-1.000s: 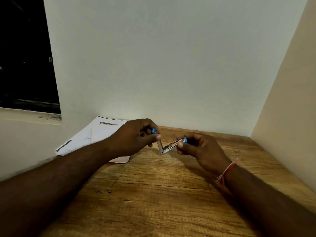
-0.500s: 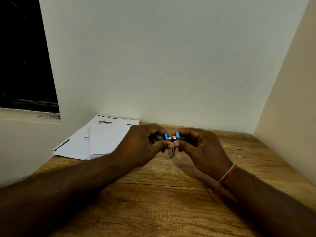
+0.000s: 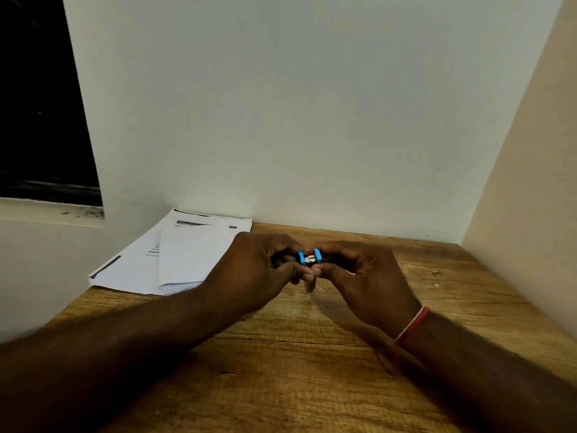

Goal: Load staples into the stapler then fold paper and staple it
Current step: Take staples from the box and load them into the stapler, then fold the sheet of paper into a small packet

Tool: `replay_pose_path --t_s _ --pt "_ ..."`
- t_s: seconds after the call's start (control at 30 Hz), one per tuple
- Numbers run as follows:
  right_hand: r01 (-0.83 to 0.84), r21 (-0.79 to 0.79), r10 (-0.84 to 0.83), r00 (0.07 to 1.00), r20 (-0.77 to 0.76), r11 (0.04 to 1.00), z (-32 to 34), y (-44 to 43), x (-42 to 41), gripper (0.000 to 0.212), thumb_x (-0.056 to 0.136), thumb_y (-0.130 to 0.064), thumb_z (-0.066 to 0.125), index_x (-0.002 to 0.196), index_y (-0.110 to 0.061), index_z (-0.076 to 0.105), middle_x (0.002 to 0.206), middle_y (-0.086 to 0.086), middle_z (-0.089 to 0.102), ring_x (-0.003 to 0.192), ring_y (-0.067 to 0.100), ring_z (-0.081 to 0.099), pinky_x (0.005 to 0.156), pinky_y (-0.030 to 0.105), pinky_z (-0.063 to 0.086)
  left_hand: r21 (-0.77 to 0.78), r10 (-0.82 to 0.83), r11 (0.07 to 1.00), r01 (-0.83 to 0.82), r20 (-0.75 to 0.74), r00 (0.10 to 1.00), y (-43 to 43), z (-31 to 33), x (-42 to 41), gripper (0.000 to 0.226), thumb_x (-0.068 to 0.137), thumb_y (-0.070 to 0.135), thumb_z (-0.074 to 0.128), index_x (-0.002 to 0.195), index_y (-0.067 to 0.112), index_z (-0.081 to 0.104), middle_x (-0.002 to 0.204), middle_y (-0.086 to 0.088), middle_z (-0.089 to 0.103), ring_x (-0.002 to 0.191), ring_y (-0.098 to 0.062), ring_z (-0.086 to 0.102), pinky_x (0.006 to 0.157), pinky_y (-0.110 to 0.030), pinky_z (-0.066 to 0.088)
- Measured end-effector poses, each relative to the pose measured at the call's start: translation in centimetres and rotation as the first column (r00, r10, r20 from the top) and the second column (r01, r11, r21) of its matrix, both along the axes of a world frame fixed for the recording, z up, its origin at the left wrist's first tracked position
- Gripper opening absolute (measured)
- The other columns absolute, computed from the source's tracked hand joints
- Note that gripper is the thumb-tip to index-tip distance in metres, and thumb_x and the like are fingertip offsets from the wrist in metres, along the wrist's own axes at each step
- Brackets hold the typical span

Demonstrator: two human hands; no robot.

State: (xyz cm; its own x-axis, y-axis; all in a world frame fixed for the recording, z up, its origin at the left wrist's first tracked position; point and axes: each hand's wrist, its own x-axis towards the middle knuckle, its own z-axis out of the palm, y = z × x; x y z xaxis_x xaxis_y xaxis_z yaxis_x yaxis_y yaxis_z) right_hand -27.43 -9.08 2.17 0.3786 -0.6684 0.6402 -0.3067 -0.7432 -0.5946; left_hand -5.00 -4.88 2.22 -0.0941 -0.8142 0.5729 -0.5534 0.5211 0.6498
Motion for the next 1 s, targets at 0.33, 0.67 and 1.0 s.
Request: replay_pose_path --t_s 0.33,0.67,1.0 --pt "-0.069 0.161 0.073 0.997 -0.015 0.985 0.0 -0.7 -0.6 0.027 0.095 -0.007 0.081 0.118 -0.022 0.079 0.098 -0.01 0.083 0.086 0.006 0.079 0.077 0.017 0.059 0.138 -0.067 0.987 0.088 -0.147 0.987 -0.9 0.9 0.3 0.023 0.089 0.031 0.095 0.106 0.026 0.081 0.091 0.001 0.085 0.086 -0.013 0.085 0.086 -0.04 0.07" --pt "0.375 -0.023 -0.347 0.83 -0.436 0.927 -0.8 -3.6 -2.6 0.018 0.091 -0.028 0.083 0.107 -0.033 0.082 0.092 -0.014 0.077 0.086 0.001 0.069 0.083 0.033 0.06 0.191 0.512 0.447 -0.874 0.746 0.426 -3.8 5.5 14.1 0.106 0.068 0.11 0.051 0.113 0.015 0.068 0.113 -0.011 0.071 0.117 -0.035 0.071 0.097 -0.04 0.059" --pt "0.47 -0.048 -0.427 0.748 -0.508 0.881 -1.1 -4.7 -3.3 0.018 0.091 -0.027 0.083 0.108 -0.032 0.082 0.099 -0.01 0.076 0.092 0.012 0.068 0.087 0.036 0.061 0.488 0.417 0.459 -0.743 0.62 0.665 -4.6 3.7 14.8 0.069 0.07 0.062 0.101 0.08 0.004 0.066 0.074 -0.011 0.069 0.065 -0.023 0.062 0.056 -0.03 0.042"
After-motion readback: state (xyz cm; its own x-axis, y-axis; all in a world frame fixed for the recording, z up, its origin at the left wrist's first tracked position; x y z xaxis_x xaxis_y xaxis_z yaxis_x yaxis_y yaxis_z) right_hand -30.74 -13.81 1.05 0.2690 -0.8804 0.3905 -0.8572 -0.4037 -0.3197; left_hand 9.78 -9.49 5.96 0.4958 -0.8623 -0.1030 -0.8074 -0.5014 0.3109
